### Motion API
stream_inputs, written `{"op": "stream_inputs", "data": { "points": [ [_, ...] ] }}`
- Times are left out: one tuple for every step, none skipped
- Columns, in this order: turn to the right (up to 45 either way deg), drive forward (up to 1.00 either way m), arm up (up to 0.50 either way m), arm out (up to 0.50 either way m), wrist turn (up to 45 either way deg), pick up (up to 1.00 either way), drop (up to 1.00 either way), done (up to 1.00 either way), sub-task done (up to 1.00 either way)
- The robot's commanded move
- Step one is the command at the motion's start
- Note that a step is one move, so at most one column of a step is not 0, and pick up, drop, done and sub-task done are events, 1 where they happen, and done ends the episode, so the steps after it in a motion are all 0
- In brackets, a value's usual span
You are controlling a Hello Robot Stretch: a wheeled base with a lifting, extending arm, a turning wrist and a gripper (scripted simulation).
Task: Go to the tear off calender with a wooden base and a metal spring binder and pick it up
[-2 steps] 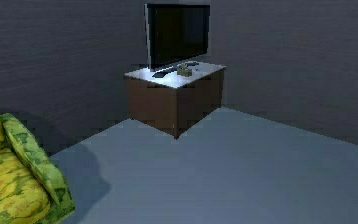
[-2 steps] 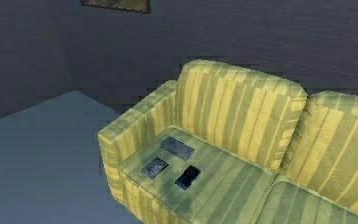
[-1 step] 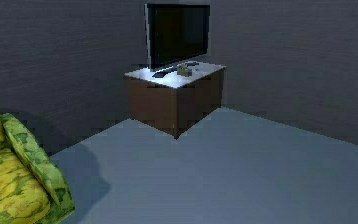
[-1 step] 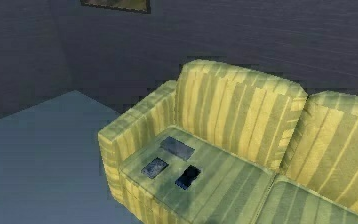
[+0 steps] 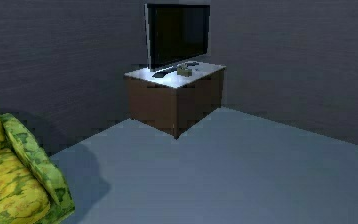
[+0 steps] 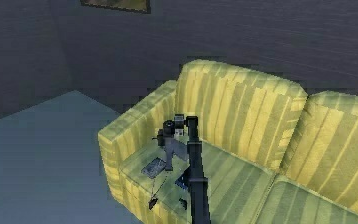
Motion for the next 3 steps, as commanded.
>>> {"op": "stream_inputs", "data": {
  "points": [
    [0.0,0.0,0.0,0.0,45.0,0.0,0.0,0.0,0.0],
    [0.0,0.0,0.0,0.0,45.0,0.0,0.0,0.0,0.0],
    [0.0,0.0,0.0,0.0,45.0,0.0,0.0,0.0,0.0]
  ]
}}
